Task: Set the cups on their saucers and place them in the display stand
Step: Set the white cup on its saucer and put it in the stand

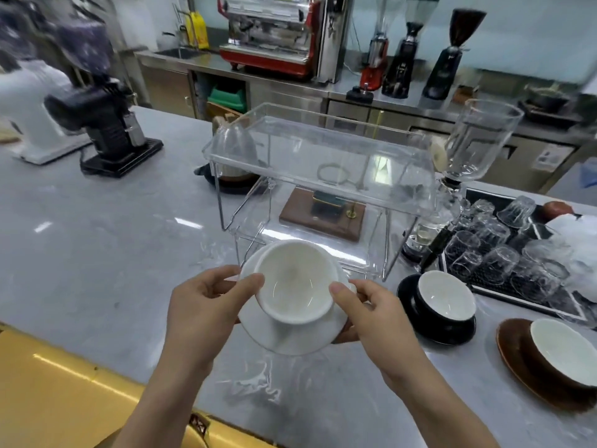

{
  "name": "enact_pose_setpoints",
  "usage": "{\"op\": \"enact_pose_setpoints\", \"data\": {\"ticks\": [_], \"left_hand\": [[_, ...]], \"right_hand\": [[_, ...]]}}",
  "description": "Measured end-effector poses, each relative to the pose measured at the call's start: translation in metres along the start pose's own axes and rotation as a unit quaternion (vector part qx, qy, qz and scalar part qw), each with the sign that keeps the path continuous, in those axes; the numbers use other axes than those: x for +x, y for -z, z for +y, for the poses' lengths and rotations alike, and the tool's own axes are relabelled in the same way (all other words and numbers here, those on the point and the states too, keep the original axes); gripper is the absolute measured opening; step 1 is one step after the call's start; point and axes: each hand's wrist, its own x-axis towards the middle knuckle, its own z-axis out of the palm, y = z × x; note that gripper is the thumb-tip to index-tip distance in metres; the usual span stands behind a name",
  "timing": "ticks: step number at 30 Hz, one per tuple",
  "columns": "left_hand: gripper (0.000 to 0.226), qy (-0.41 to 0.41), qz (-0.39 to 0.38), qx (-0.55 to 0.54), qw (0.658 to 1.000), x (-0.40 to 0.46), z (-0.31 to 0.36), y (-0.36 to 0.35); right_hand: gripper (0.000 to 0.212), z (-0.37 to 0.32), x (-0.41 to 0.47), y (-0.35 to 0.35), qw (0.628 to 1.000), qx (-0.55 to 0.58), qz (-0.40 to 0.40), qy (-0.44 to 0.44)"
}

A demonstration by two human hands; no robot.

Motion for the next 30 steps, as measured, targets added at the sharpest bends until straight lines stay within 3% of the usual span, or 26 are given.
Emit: {"op": "enact_pose_setpoints", "data": {"ticks": [4,9,18,20,24,30], "left_hand": [[0.059,-0.021,0.012,0.01,1.0,0.024,0.007,-0.01],[0.056,-0.04,0.004,0.03,0.999,0.049,0.023,-0.029],[0.054,-0.041,-0.023,0.035,0.998,0.089,0.026,-0.069],[0.054,-0.044,-0.024,0.034,0.998,0.099,0.029,-0.076],[0.051,-0.039,-0.02,0.028,0.999,0.12,0.036,-0.089],[0.027,-0.079,-0.03,0.022,0.996,0.144,0.035,-0.102]], "right_hand": [[0.028,-0.007,0.019,-0.011,0.999,-0.016,0.027,0.019],[0.055,-0.013,0.048,-0.023,0.996,-0.032,0.071,0.041],[0.067,-0.009,0.096,-0.03,0.991,-0.023,0.128,0.028],[0.061,-0.013,0.106,-0.029,0.989,-0.025,0.141,0.026],[0.025,-0.022,0.125,-0.025,0.985,0.009,0.154,0.073],[0.026,-0.027,0.147,-0.021,0.985,0.013,0.157,0.068]]}}
